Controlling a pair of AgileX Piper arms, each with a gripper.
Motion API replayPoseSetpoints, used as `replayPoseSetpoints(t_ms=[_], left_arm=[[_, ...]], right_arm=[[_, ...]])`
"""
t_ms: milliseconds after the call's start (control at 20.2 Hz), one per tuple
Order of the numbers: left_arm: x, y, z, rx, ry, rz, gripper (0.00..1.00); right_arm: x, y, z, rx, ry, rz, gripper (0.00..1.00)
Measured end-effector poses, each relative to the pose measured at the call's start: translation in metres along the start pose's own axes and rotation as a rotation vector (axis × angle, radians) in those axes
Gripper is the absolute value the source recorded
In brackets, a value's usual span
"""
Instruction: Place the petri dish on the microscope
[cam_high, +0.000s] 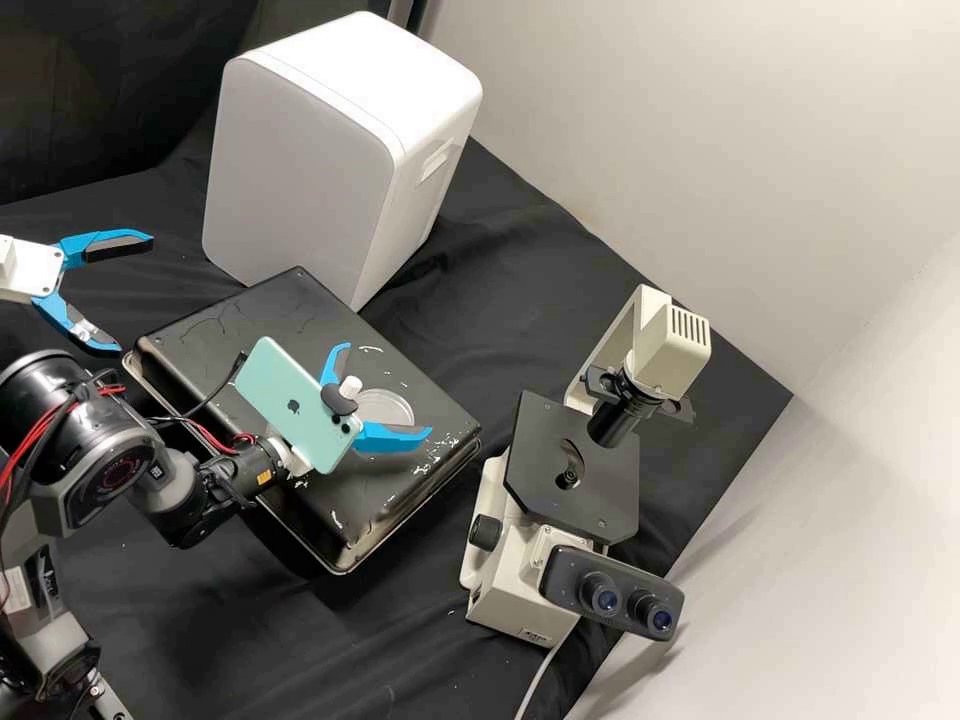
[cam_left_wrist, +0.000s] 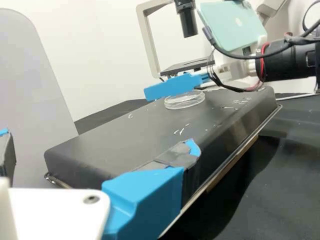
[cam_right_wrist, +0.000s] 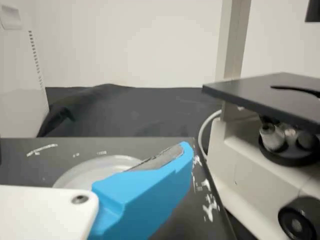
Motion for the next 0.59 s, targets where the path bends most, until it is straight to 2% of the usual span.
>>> replayPoseSetpoints(t_ms=[445,594], left_arm=[[0.0,0.0,0.0,0.0,0.0,0.0,1.0],[0.0,0.0,0.0,0.0,0.0,0.0,1.0]], right_arm=[[0.0,-0.01,0.012,0.002,-0.058,-0.032,1.0],[0.004,-0.012,0.014,0.002,-0.054,-0.018,1.0]])
